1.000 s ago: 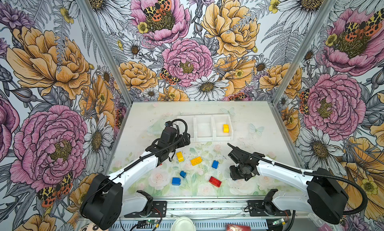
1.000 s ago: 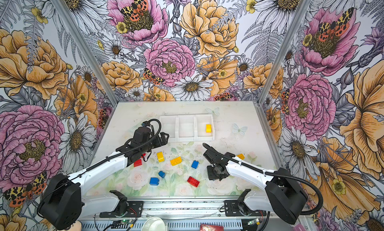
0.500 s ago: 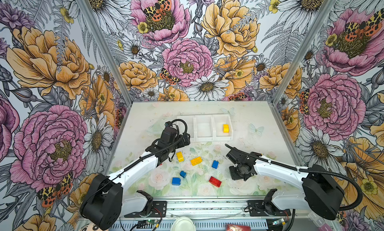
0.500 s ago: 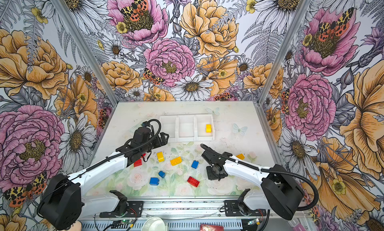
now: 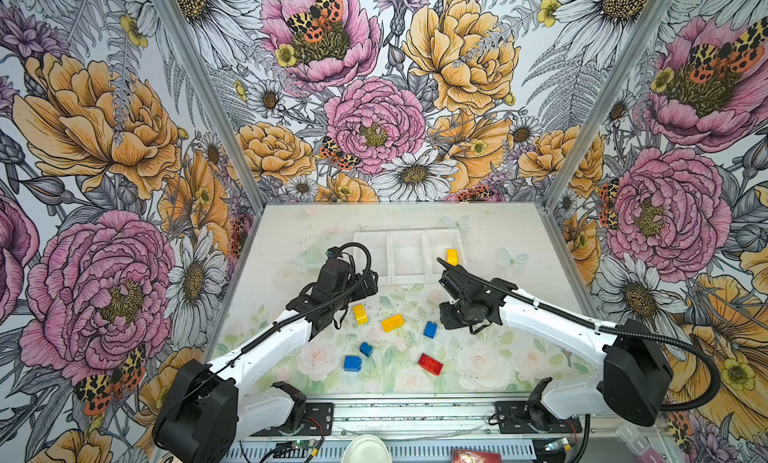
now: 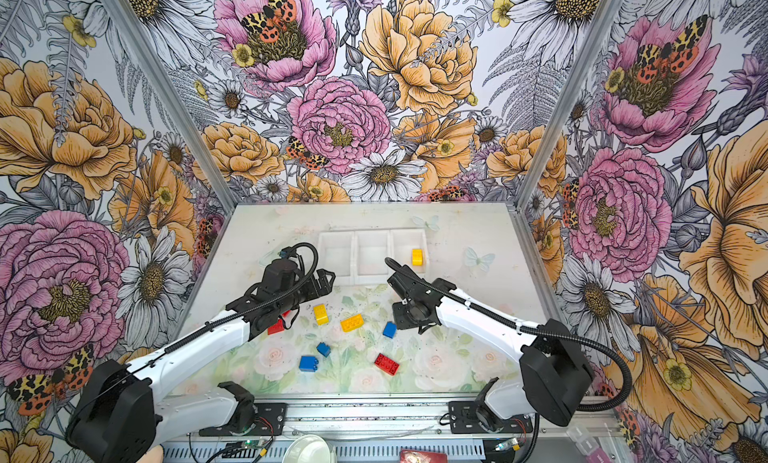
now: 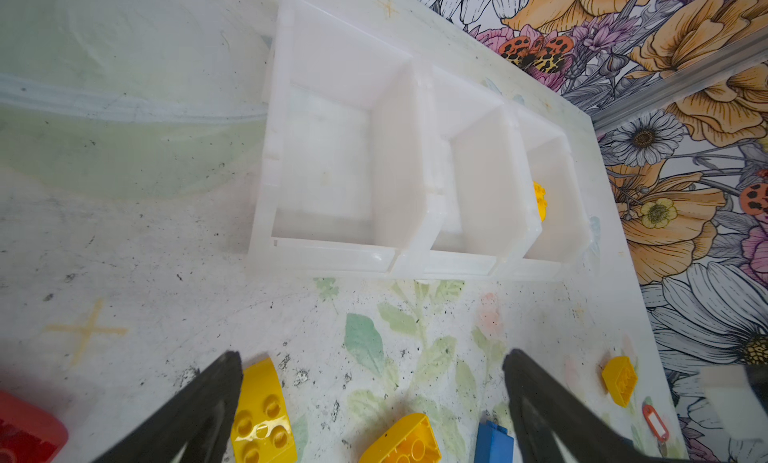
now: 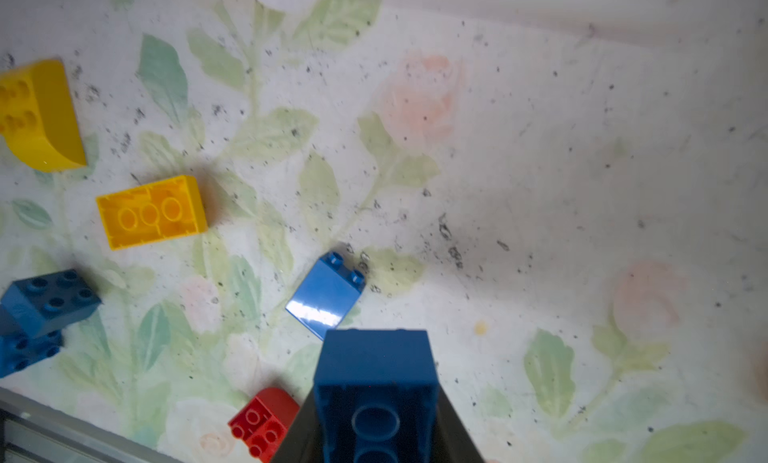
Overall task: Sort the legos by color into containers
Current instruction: 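Carry the blue brick to the bin's middle compartment and release it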
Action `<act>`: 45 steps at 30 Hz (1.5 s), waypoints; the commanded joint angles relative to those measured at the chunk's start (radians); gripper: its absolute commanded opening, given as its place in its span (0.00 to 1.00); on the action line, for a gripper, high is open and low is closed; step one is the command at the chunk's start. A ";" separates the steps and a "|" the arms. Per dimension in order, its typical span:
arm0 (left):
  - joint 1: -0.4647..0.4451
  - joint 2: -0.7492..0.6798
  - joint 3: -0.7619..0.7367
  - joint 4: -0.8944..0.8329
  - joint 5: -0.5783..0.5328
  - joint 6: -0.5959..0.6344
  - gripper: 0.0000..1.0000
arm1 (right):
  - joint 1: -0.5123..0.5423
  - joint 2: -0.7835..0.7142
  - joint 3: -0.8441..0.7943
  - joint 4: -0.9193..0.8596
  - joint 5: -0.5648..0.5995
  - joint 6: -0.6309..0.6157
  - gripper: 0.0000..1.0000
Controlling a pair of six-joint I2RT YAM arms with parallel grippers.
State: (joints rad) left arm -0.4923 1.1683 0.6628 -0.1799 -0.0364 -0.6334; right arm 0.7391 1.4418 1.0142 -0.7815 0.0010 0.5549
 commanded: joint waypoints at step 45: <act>0.089 -0.174 -0.087 -0.214 -0.093 -0.081 0.99 | -0.154 0.751 0.850 0.008 -0.034 -0.250 0.43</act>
State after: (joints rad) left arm -0.4156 1.0096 0.5766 -0.3645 -0.0940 -0.6945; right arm 0.5877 2.1944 1.8397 -0.7769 -0.0231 0.3031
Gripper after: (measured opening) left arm 0.988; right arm 0.412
